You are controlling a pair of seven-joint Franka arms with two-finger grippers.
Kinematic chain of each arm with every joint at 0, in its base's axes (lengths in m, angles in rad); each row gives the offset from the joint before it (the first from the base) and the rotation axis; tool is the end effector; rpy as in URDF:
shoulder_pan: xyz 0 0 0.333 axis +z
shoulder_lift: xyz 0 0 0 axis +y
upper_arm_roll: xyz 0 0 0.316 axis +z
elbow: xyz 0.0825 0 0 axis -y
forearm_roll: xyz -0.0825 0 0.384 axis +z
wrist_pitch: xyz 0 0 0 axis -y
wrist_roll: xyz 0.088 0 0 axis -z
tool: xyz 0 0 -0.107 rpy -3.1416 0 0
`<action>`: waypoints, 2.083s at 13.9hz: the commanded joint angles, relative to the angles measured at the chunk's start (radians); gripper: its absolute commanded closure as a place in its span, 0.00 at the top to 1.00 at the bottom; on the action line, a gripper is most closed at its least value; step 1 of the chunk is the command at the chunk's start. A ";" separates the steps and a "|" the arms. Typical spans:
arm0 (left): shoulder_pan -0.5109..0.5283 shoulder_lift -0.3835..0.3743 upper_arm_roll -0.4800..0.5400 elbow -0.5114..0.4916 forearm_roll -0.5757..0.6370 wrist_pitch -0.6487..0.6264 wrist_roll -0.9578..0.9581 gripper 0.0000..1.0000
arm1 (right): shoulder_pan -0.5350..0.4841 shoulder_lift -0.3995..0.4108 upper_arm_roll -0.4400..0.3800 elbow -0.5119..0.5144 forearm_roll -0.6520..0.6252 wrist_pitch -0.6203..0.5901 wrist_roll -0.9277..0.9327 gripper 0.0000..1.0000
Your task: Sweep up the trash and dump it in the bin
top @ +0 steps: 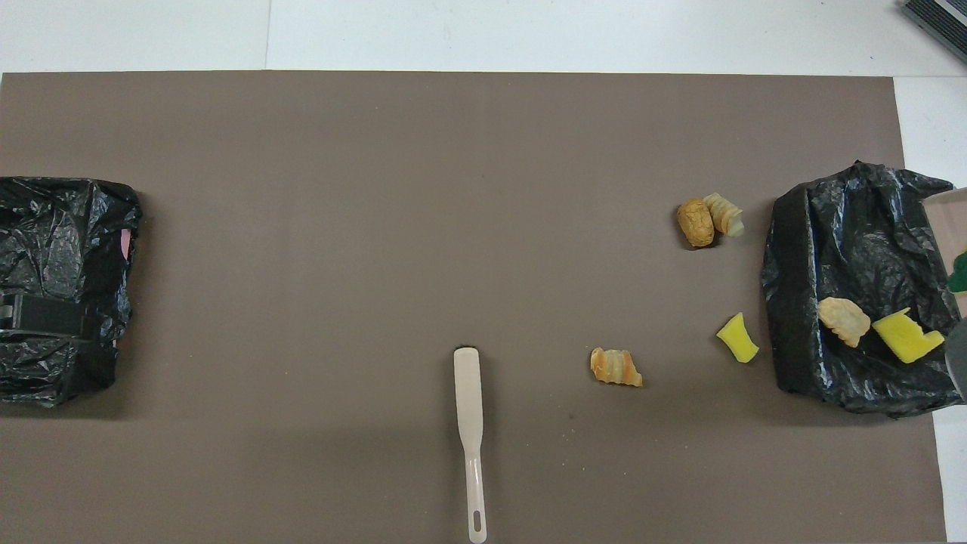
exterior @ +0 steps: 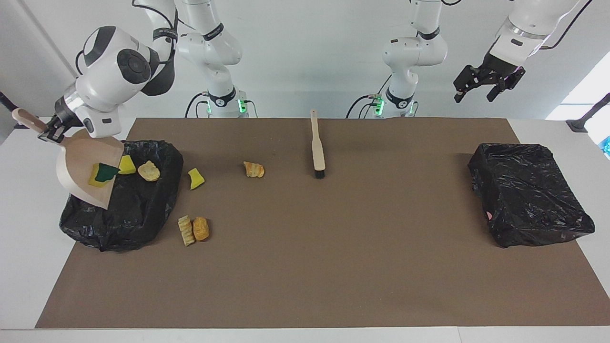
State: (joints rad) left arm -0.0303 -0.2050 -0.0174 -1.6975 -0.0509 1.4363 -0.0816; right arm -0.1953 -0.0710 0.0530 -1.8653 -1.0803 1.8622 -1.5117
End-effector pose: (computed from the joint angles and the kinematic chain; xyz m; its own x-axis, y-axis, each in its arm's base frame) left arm 0.4738 -0.0296 0.6598 0.9978 0.0276 -0.0597 0.0302 -0.9986 0.0425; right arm 0.5416 -0.1455 0.5886 -0.0685 0.4967 -0.8652 0.9960 0.0845 -0.0303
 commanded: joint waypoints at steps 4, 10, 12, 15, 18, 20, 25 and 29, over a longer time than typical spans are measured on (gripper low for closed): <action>0.009 0.007 -0.004 0.015 0.014 -0.007 0.005 1.00 | 0.022 -0.033 0.010 -0.104 -0.093 0.008 0.117 0.00; 0.009 0.007 -0.004 0.015 0.014 -0.007 0.005 1.00 | 0.030 -0.082 0.011 -0.112 -0.170 0.020 0.045 0.00; 0.009 0.007 -0.004 0.015 0.014 -0.007 0.005 1.00 | 0.025 -0.081 0.010 -0.114 -0.069 0.020 0.041 0.00; 0.009 0.007 -0.004 0.015 0.014 -0.007 0.005 1.00 | 0.019 -0.062 0.008 -0.089 0.107 0.005 0.039 0.00; 0.009 0.007 -0.004 0.015 0.014 -0.007 0.005 1.00 | 0.017 -0.050 0.008 -0.026 0.238 -0.017 0.034 0.00; 0.009 0.007 -0.004 0.015 0.014 -0.007 0.005 1.00 | 0.014 -0.047 0.004 -0.003 0.354 -0.040 0.018 0.00; 0.009 0.007 -0.004 0.015 0.014 -0.007 0.005 1.00 | 0.001 -0.047 -0.002 -0.003 0.641 -0.040 0.022 0.00; 0.009 0.007 -0.004 0.015 0.014 -0.007 0.005 1.00 | 0.011 -0.053 -0.001 -0.006 0.819 -0.084 0.105 0.00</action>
State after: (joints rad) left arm -0.0303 -0.2050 -0.0173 -1.6975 -0.0509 1.4363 -0.0816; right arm -0.1798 -0.1277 0.0446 -1.8914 -0.3286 1.8082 -1.4498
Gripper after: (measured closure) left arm 0.000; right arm 0.692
